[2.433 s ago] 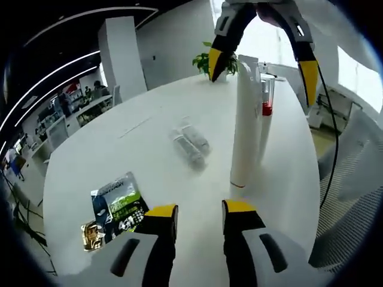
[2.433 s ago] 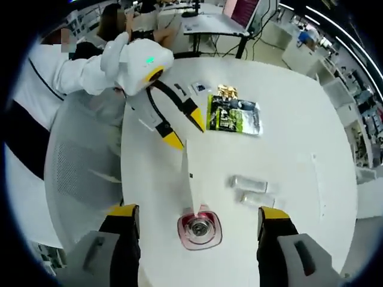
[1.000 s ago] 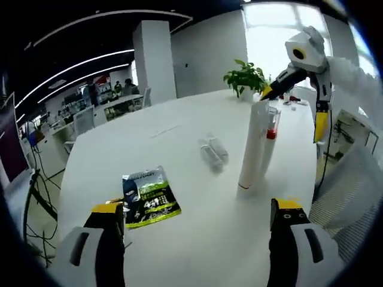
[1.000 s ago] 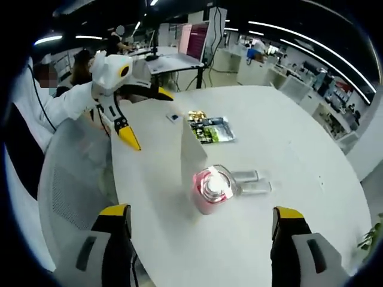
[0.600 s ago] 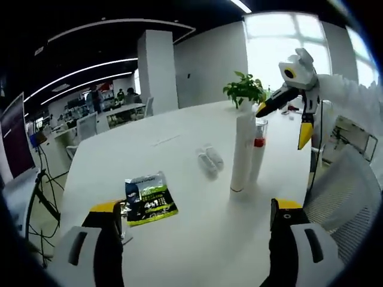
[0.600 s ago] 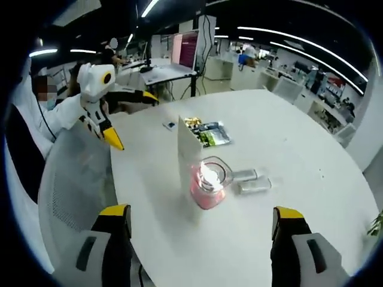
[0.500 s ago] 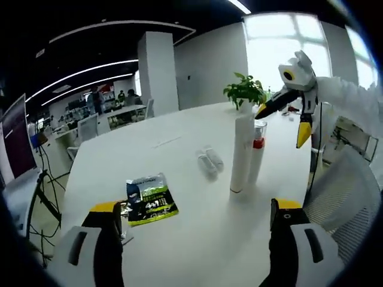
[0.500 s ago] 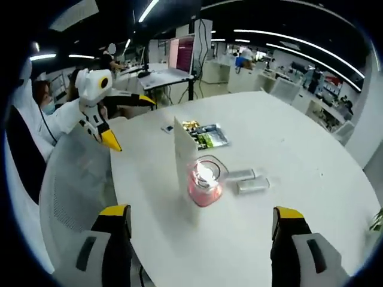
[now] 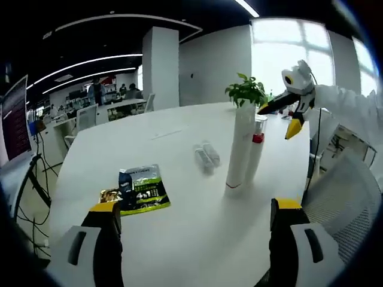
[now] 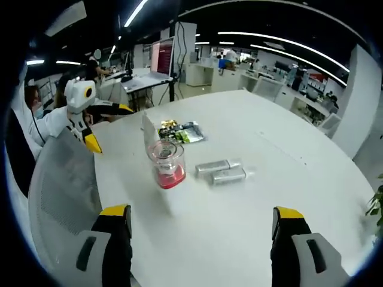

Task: Arrange the skincare products in the storage area until every visible bottle or jar stands upright without overlapping.

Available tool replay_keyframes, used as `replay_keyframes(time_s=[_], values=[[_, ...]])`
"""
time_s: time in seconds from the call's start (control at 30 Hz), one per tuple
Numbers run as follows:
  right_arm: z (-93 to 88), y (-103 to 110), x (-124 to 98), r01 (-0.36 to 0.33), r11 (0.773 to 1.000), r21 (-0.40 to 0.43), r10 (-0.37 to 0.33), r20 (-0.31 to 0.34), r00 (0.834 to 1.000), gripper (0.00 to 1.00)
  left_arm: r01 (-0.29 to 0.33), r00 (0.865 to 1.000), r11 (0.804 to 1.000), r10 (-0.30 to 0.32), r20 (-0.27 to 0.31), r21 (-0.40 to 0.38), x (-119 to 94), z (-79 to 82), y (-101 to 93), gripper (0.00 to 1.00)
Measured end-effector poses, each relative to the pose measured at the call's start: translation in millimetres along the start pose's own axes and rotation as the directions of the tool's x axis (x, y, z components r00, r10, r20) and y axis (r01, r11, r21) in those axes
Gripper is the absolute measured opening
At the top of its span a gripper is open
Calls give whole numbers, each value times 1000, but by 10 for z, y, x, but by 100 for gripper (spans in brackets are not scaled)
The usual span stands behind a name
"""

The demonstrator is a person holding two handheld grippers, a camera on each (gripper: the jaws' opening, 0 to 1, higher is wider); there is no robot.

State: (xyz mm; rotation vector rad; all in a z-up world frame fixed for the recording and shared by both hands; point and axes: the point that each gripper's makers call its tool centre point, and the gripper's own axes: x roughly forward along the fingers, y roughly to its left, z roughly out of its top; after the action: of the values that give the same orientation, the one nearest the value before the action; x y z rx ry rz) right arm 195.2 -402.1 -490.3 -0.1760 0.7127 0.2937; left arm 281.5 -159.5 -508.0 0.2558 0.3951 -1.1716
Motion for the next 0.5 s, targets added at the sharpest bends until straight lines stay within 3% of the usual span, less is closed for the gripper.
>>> replay_keyframes(time_s=[0.13,0.4,0.5], values=[[-71,-187,79,18,999,37,-17,-8,1000,97,-8,1000,1000,8,-14,-6,-8,-26,18,99],[-125,-454,254,73,997,26,-72,-31,997,91,-18,1000,1000,18,0,-15,-12,-10,29,99],[-97,-534,346,86,995,54,-84,-43,996,75,-15,1000,1000,15,-25,-7,1,-66,24,99]])
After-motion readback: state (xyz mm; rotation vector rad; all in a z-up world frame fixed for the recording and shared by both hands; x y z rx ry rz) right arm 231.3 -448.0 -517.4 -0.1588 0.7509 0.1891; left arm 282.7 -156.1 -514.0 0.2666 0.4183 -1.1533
